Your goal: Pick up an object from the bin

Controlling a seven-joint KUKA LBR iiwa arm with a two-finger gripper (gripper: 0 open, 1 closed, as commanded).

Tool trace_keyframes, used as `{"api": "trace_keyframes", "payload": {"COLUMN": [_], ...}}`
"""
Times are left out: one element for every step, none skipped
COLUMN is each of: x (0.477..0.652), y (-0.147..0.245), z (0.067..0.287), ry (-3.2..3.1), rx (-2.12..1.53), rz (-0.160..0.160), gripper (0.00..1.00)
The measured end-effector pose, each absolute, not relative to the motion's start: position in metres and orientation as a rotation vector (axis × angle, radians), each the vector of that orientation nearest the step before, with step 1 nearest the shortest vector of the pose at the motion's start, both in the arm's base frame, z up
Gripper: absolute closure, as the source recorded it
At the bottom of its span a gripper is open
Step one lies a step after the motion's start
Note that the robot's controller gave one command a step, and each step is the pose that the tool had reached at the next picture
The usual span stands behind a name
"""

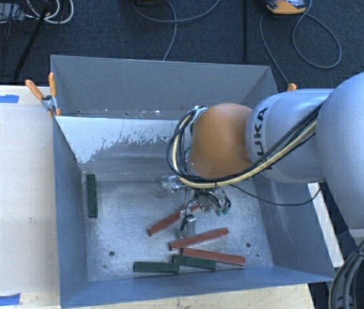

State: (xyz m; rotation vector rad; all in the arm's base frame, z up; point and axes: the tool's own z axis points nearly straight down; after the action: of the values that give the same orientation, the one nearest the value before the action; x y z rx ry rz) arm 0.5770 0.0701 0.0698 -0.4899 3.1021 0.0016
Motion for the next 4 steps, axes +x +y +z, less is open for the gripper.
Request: {"api": "trace_keyframes", "payload": {"x": [0.577, 0.577, 0.577, 0.587], "y": [0.070, 0.070, 0.070, 0.078], "z": [0.070, 0.070, 0.070, 0.196], "ry": [3.102, 3.103, 3.103, 3.102], "rx": [-0.488, -0.487, -0.486, -0.432], "rz": [0.002, 0.002, 0.002, 0.000], "gripper": [1.00, 0.00, 1.00, 1.00]}}
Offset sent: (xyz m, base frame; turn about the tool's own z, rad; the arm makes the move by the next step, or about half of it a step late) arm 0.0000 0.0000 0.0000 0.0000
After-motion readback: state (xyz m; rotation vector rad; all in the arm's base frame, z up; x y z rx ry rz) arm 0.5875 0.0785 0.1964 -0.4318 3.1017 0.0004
